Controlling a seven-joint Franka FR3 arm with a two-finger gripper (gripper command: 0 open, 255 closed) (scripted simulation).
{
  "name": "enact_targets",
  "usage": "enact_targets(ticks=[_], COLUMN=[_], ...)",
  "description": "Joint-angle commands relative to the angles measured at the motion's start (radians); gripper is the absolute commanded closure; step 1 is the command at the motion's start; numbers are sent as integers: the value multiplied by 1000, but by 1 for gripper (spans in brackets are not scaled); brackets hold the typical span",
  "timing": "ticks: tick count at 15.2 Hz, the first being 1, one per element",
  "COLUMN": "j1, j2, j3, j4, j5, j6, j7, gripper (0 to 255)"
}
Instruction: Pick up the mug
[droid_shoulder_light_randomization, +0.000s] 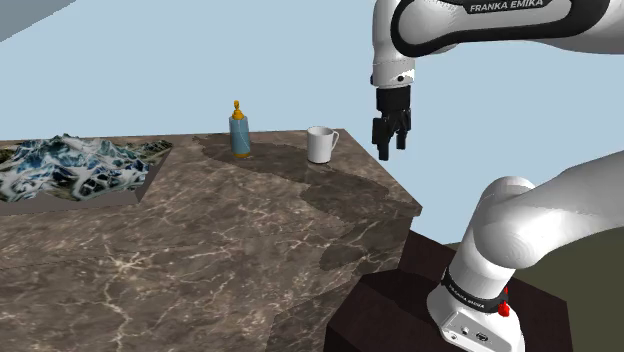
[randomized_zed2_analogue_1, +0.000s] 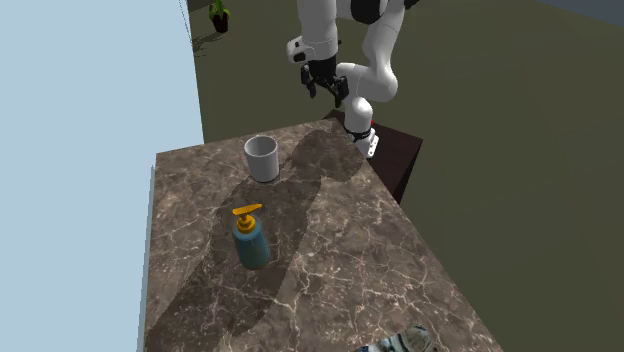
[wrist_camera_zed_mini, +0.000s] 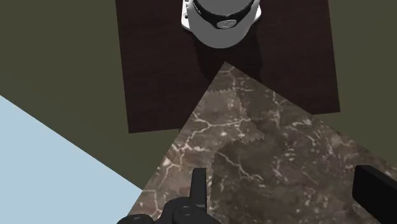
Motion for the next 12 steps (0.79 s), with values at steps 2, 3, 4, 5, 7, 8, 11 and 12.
enact_targets(ticks=[2, 3, 4, 5, 7, 8, 11, 12], j1=[2, 3, 5, 7, 10, 12, 16, 17], j2=[33, 65, 98, 131, 196, 228, 325, 357], j3=[-1, -3, -4, -5, -7, -7, -9, -9], j4=[15, 31, 47, 65, 105, 126, 196, 221], j5=[-4, -8, -11, -15, -21, -24, -31, -34], j6=[29, 56, 82, 108, 155, 177, 236, 254], j7=[-6, -12, -18, -23, -34, -40, -55, -60], gripper=[0, 0, 0, 0, 0, 0, 0, 0])
